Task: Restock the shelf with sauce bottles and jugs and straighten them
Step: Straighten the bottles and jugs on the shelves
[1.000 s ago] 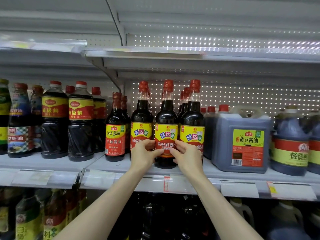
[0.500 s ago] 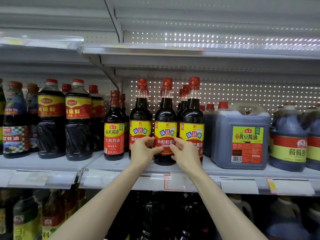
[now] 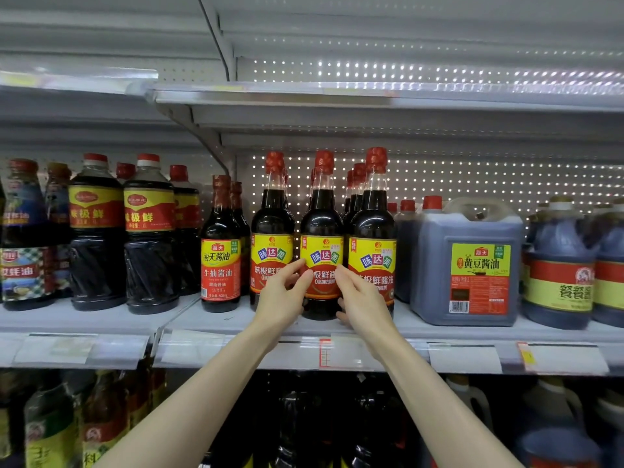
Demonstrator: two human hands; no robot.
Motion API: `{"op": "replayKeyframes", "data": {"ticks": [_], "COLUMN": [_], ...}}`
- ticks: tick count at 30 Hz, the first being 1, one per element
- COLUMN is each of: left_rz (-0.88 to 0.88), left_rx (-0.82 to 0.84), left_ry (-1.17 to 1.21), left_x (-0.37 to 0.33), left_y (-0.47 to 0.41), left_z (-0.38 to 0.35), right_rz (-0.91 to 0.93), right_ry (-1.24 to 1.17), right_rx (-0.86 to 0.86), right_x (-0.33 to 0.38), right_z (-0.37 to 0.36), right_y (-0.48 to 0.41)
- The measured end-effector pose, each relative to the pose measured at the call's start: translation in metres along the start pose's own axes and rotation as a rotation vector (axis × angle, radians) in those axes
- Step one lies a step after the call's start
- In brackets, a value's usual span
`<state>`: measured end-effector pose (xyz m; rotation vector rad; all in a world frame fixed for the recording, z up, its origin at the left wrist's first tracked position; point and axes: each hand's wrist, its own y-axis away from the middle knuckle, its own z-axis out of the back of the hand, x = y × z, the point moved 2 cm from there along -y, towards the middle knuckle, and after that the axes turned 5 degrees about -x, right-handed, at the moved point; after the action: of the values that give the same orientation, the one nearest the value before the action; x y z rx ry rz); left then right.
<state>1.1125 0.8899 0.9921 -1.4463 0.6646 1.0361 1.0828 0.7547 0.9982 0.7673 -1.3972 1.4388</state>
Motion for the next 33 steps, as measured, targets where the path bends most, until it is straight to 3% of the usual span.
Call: {"op": "replayKeyframes", "data": {"ticks": [8, 14, 33], "left_rz": [0.056, 0.101, 0.110], "left_rx": [0.080, 0.086, 0.101], "left_ry": [0.096, 0.126, 0.152], "left_x": [-0.006, -0.007, -0.015], "left_y": [0.007, 0.002, 0.002], "left_z": [-0.003, -0.007, -0.009], "right_rz": [-0.089, -0.052, -0.043], "right_ry": [-0.106, -0.117, -0.025], "right_rx": [0.005, -0.006, -0.024], "right_x": [0.000, -0.007, -0.005], "right_z": [-0.001, -0.005, -0.010], "right_y": [-0.001, -0.007, -0.013]}}
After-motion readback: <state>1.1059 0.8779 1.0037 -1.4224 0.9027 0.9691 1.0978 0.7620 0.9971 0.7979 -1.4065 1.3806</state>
